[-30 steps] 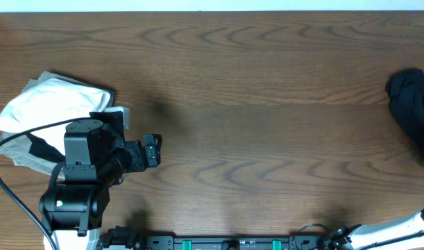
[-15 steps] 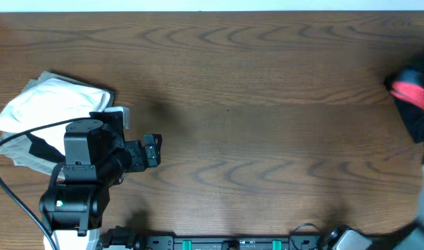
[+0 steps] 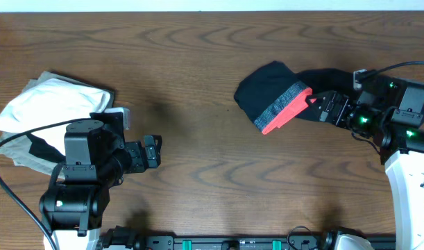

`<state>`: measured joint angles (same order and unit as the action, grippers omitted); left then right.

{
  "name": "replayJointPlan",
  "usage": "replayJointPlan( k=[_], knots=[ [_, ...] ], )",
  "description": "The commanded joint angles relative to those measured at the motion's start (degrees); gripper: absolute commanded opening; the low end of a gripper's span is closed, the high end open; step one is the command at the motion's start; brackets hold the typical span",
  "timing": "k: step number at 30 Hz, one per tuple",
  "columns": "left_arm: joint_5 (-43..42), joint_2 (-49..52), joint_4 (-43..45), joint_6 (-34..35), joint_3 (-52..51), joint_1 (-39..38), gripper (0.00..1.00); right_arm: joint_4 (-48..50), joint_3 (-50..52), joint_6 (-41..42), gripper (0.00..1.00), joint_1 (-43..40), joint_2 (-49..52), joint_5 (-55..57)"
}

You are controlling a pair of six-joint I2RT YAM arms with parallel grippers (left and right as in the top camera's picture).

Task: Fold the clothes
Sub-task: 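Drag the leggings leftward toward the table center with the right gripper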

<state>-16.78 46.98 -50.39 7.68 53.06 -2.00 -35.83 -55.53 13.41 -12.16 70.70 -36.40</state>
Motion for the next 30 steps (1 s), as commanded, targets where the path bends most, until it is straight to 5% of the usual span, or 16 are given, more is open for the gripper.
replayJointPlan(
  k=[1,10,20,30],
  knots=[
    [-0.6,-0.2,-0.1,-0.1,0.9,-0.2,0.98,0.0,0.1,-4.6,0.99,0.5,-0.1,12.5],
    [-0.6,0.9,0.0,-0.1,0.8,-0.2,0.98,1.7,1.2,-10.6,0.99,1.4,8.6,11.6],
    [-0.6,7.0,0.3,-0.1,0.8,-0.2,0.98,17.9,1.2,-12.4,0.99,1.5,29.1,-2.1],
    [-0.6,11.9,3.5,-0.1,0.8,-0.2,0.98,27.5,1.2,-11.3,0.99,3.8,36.7,-2.8]
  ],
)
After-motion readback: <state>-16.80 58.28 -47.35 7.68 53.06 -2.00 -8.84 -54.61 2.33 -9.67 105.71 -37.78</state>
